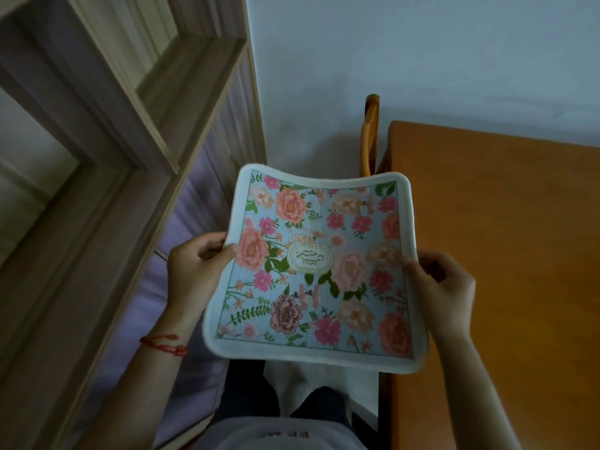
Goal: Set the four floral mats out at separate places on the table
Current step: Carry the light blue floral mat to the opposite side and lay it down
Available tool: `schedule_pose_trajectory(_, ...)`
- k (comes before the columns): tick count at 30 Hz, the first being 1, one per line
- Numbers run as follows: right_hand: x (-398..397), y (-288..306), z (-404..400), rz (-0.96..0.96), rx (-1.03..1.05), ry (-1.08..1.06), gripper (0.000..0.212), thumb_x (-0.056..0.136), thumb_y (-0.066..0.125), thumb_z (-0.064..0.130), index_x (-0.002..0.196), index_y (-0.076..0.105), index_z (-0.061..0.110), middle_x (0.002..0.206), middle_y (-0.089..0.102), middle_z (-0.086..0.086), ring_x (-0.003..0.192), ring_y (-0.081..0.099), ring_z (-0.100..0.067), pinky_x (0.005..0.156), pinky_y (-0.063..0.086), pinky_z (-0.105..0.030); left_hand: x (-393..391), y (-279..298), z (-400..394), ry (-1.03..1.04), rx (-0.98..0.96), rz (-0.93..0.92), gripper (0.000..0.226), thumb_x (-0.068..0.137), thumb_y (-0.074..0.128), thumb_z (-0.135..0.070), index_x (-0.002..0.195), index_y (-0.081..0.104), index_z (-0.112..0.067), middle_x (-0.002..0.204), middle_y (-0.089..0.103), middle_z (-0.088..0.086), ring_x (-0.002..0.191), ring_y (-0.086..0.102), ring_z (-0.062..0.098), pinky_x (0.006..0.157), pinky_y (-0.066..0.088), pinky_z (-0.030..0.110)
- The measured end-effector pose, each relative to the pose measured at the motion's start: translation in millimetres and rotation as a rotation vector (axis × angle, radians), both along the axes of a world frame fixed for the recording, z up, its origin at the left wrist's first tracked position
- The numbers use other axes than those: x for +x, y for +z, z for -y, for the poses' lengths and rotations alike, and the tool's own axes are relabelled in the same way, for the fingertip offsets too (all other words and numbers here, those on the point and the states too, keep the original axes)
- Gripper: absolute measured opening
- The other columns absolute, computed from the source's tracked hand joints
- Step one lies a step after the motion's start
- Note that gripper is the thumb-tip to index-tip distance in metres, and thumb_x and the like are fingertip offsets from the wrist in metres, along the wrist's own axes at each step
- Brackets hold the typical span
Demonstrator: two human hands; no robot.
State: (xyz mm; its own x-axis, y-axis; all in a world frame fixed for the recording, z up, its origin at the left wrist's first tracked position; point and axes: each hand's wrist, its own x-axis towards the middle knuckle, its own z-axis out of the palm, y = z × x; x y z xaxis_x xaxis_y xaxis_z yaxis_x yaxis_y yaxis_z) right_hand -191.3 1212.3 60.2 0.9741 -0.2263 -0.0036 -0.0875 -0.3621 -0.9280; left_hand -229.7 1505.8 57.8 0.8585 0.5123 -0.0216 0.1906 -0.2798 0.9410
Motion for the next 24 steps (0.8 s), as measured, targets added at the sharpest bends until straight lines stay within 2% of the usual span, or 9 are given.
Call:
schedule_pose_trajectory(4, 36.8, -1.0, -10.9, 0.009, 0.019, -0.016, 0.007, 0.08, 0.069, 0.02, 0.084, 0.063, 0.021, 0.078, 0.066, 0.005, 0.065, 0.064, -0.003, 0.05, 0.051, -0.013, 37.9, 0.2, -12.6, -0.009, -0.005, -0.009, 0.014, 0.078, 0.07, -0.009, 0.081, 0.071, -0.023, 0.073, 0.073, -0.01, 0.063, 0.067, 0.004, 0.055, 0.051, 0.016)
schedule_pose_trajectory(9, 85.3, -3.0, -29.8, 0.012, 0.015, -0.056, 0.008, 0.081, 0.069, 0.022, 0.08, 0.063, 0.027, 0.079, 0.067, 0.004, 0.065, 0.065, -0.007, 0.053, 0.054, -0.018, 98.8, -0.1, -28.7, -0.038, -0.01, -0.009, 0.011, 0.078, 0.069, -0.008, 0.086, 0.072, -0.014, 0.075, 0.072, -0.013, 0.063, 0.066, 0.003, 0.056, 0.051, 0.015)
schedule_pose_trajectory(12, 118.9, 0.6, -42.5, 0.021, 0.014, -0.095, 0.005, 0.081, 0.068, 0.022, 0.082, 0.064, 0.024, 0.08, 0.068, 0.003, 0.066, 0.066, -0.01, 0.054, 0.055, -0.019, 137.7, 0.9, -42.5, -0.056, -0.001, -0.006, 0.014, 0.078, 0.07, -0.008, 0.091, 0.072, -0.012, 0.077, 0.071, -0.018, 0.067, 0.067, 0.006, 0.06, 0.054, 0.018)
schedule_pose_trajectory(16, 154.1, 4.9, -53.4, 0.012, 0.011, -0.12, 0.005, 0.081, 0.067, 0.024, 0.084, 0.065, 0.022, 0.081, 0.068, 0.002, 0.07, 0.068, -0.015, 0.058, 0.058, -0.029, 179.5, 5.3, -53.4, -0.102, 0.019, -0.003, 0.017, 0.08, 0.068, -0.01, 0.096, 0.071, -0.009, 0.078, 0.074, -0.002, 0.07, 0.07, 0.013, 0.064, 0.058, 0.028)
schedule_pose_trajectory(20, 180.6, 7.8, -57.0, 0.017, 0.025, -0.137, 0.005, 0.08, 0.068, 0.023, 0.082, 0.063, 0.025, 0.081, 0.068, 0.002, 0.065, 0.066, -0.007, 0.054, 0.055, -0.019, 215.0, 9.3, -53.4, -0.135, -0.021, -0.012, 0.018, 0.082, 0.067, -0.011, 0.099, 0.07, -0.008, 0.082, 0.073, 0.007, 0.073, 0.07, 0.018, 0.065, 0.059, 0.028)
schedule_pose_trajectory(24, 206.9, 11.3, -53.3, 0.015, 0.047, -0.143, 0.006, 0.08, 0.067, 0.021, 0.084, 0.062, 0.022, 0.08, 0.067, 0.003, 0.064, 0.066, -0.005, 0.051, 0.053, -0.015, 253.1, 12.5, -47.0, -0.132, -0.041, -0.007, 0.018, 0.081, 0.066, -0.004, 0.098, 0.069, -0.008, 0.082, 0.07, -0.001, 0.067, 0.068, 0.007, 0.058, 0.055, 0.016)
